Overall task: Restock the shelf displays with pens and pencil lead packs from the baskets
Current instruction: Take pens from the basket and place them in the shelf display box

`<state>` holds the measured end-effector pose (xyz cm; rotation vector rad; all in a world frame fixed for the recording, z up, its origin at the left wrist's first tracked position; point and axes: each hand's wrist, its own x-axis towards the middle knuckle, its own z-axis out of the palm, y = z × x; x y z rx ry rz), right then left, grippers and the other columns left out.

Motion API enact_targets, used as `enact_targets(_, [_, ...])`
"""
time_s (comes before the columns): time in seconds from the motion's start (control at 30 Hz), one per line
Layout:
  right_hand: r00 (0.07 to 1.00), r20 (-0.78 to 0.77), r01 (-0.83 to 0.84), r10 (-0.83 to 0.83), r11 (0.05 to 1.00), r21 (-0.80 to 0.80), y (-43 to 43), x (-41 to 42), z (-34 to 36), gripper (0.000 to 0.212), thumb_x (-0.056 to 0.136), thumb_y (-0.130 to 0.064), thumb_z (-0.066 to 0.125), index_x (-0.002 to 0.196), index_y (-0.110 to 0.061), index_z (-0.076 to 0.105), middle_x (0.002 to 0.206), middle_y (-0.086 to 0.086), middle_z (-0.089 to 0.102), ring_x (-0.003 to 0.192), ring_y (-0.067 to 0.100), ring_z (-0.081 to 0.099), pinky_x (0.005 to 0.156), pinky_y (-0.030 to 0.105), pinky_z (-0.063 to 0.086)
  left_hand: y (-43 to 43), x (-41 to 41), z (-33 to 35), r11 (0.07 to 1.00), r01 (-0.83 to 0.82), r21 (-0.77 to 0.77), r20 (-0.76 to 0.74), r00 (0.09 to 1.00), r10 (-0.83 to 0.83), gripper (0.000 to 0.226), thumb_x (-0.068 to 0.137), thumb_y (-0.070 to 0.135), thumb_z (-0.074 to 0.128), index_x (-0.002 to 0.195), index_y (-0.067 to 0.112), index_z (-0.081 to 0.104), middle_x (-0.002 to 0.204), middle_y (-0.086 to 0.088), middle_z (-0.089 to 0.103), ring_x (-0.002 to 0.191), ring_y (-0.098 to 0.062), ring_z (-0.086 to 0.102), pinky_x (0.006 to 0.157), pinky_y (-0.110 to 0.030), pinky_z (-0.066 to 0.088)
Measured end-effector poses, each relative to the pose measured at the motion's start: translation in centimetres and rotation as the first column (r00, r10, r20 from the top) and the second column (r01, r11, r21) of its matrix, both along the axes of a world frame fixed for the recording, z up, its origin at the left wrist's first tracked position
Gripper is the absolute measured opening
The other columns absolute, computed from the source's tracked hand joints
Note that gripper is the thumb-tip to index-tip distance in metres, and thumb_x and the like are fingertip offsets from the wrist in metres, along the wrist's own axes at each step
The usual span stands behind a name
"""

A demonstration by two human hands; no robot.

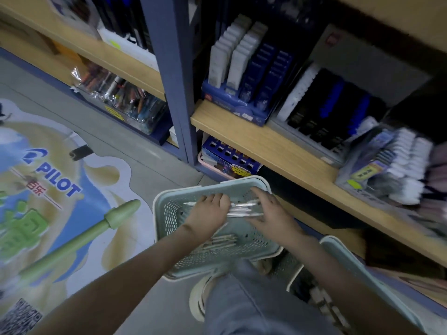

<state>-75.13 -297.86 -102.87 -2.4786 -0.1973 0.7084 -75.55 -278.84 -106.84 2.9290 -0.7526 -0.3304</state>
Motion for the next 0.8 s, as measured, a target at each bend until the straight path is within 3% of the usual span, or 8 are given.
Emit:
enact_targets(0.1, [0.996, 0.023, 0.077, -0.083, 0.977, 0.199, -0.9, -0.3, 5.2, 0.067, 0.084, -0.026, 0.07, 0.14, -0.029, 0.035, 0.117, -0.009, 0.054, 0.099, -0.001, 0.054, 0.081, 0.023, 0.045, 0.1, 0.1, 5.7, 0.997, -0.067, -0.042, 0.008, 0.998, 0.067, 0.048, 0.045, 0.016, 0.09, 0.079, 0.008, 0.057, 0.069, -0.007, 0.062, 0.055, -0.023, 0.06, 0.046, -0.026, 0.043])
enact_targets(0.2, [0.981, 0.035, 0.161, -0.192, 0.896, 0.413, -1.3, -0.8, 11.0, 0.057, 0.08, -0.007, 0.072, 0.126, -0.027, 0.046, 0.097, -0.016, 0.058, 0.088, -0.014, 0.055, 0.083, 0.012, 0.041, -0.8, 0.1, 10.9, 0.97, -0.113, -0.217, -0.042, 0.993, 0.107, 0.03, 0.085, 0.017, 0.064, 0.104, 0.005, 0.043, 0.093, -0.007, 0.05, 0.084, -0.027, 0.054, 0.063, -0.031, 0.031])
enact_targets(0.3, [0.935, 0.039, 0.26, -0.353, 0.754, 0.604, -1.5, -1.9, 16.0, 0.055, 0.079, 0.003, 0.069, 0.116, -0.032, 0.047, 0.088, -0.017, 0.066, 0.088, -0.01, 0.059, 0.084, 0.012, 0.043, -2.2, -0.5, 15.6, 0.889, -0.19, -0.416, -0.114, 0.981, 0.156, 0.022, 0.092, 0.015, 0.053, 0.101, 0.01, 0.034, 0.079, 0.0, 0.041, 0.069, -0.021, 0.043, 0.057, -0.035, 0.024])
enact_targets(0.37, [0.914, 0.046, 0.276, -0.402, 0.702, 0.656, -1.7, -3.1, 18.8, 0.05, 0.08, 0.004, 0.068, 0.116, -0.026, 0.051, 0.092, -0.019, 0.067, 0.09, -0.008, 0.061, 0.082, 0.014, 0.045, -3.4, -1.1, 18.8, 0.839, -0.181, -0.513, -0.142, 0.982, 0.125, 0.02, 0.094, 0.018, 0.051, 0.098, 0.014, 0.031, 0.073, 0.004, 0.038, 0.061, -0.014, 0.039, 0.052, -0.033, 0.023])
enact_targets(0.43, [0.91, 0.076, 0.248, -0.409, 0.681, 0.689, -2.1, -4.6, 20.9, 0.043, 0.08, 0.005, 0.068, 0.109, -0.025, 0.058, 0.096, -0.015, 0.068, 0.093, -0.001, 0.063, 0.082, 0.018, 0.048, -4.5, -2.0, 21.7, 0.795, -0.142, -0.59, -0.188, 0.981, 0.036, 0.019, 0.096, 0.018, 0.049, 0.098, 0.019, 0.031, 0.078, 0.005, 0.044, 0.066, -0.01, 0.045, 0.053, -0.027, 0.03])
enact_targets(0.57, [0.89, 0.096, 0.24, -0.446, 0.636, 0.734, -3.5, -7.3, 24.7, 0.034, 0.083, 0.006, 0.063, 0.1, -0.023, 0.064, 0.091, -0.011, 0.07, 0.088, 0.003, 0.064, 0.079, 0.023, 0.052, -6.3, -3.6, 26.1, 0.692, -0.115, -0.713, -0.281, 0.951, -0.131, 0.019, 0.097, 0.024, 0.051, 0.111, 0.02, 0.039, 0.104, 0.0, 0.056, 0.092, -0.016, 0.057, 0.081, -0.036, 0.047])
enact_targets(0.7, [0.844, 0.122, 0.243, -0.523, 0.573, 0.782, -6.0, -9.3, 27.9, 0.023, 0.087, 0.002, 0.059, 0.103, -0.013, 0.065, 0.094, 0.003, 0.069, 0.085, 0.017, 0.06, 0.079, 0.033, 0.05, -8.9, -4.6, 30.1, 0.602, -0.053, -0.797, -0.263, 0.928, -0.266, 0.032, 0.096, 0.027, 0.053, 0.126, 0.031, 0.043, 0.097, 0.006, 0.057, 0.079, 0.001, 0.053, 0.073, -0.03, 0.048])
enact_targets(0.8, [0.789, 0.16, 0.239, -0.593, 0.536, 0.81, -8.4, -10.8, 30.2, 0.02, 0.09, 0.001, 0.056, 0.105, -0.011, 0.064, 0.094, 0.003, 0.069, 0.085, 0.017, 0.062, 0.074, 0.029, 0.051, -11.7, -5.2, 32.8, 0.562, -0.023, -0.827, -0.251, 0.909, -0.333, 0.036, 0.091, 0.03, 0.055, 0.121, 0.044, 0.042, 0.096, 0.01, 0.053, 0.077, 0.005, 0.052, 0.075, -0.027, 0.046])
